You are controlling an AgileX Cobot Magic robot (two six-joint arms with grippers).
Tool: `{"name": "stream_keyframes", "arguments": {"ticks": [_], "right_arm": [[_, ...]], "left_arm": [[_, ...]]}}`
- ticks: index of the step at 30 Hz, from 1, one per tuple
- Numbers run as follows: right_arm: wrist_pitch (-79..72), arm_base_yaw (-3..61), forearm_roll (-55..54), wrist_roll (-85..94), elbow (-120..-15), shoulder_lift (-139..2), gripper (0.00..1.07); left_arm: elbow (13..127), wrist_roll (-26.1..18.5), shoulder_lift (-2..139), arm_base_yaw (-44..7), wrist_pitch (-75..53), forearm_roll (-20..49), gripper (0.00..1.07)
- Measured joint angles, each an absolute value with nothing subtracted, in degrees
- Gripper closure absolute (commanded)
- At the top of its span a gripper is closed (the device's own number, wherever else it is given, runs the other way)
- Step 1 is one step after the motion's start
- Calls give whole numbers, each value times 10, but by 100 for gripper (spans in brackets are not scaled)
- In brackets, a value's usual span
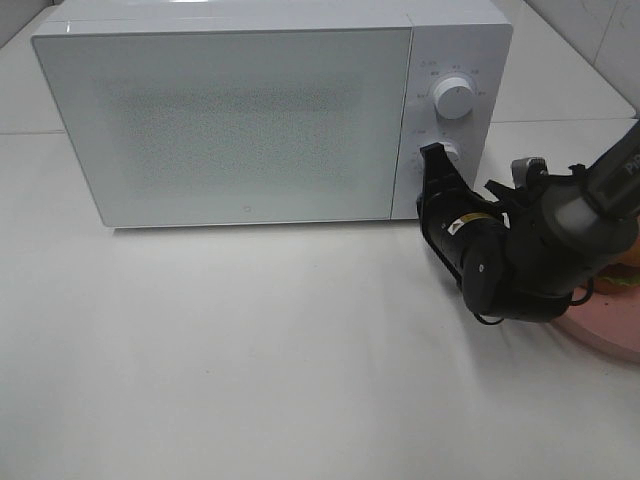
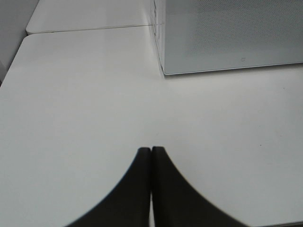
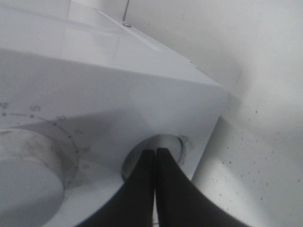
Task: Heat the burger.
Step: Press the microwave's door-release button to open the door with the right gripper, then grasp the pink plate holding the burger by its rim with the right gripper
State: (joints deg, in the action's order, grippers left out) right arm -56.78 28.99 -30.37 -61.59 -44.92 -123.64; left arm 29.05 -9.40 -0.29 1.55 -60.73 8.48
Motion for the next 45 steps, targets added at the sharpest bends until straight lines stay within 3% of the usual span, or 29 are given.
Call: {"name": "stream_keyframes", "arguments": {"ticks": [33, 45], "right_arm": [[-476, 264, -281, -640, -477, -1216, 107], [-430, 261, -143, -640, -377, -1103, 104]], "left_arm": [[290, -94, -3, 15, -607, 85, 106], [290, -94, -3, 15, -607, 85, 106]]}}
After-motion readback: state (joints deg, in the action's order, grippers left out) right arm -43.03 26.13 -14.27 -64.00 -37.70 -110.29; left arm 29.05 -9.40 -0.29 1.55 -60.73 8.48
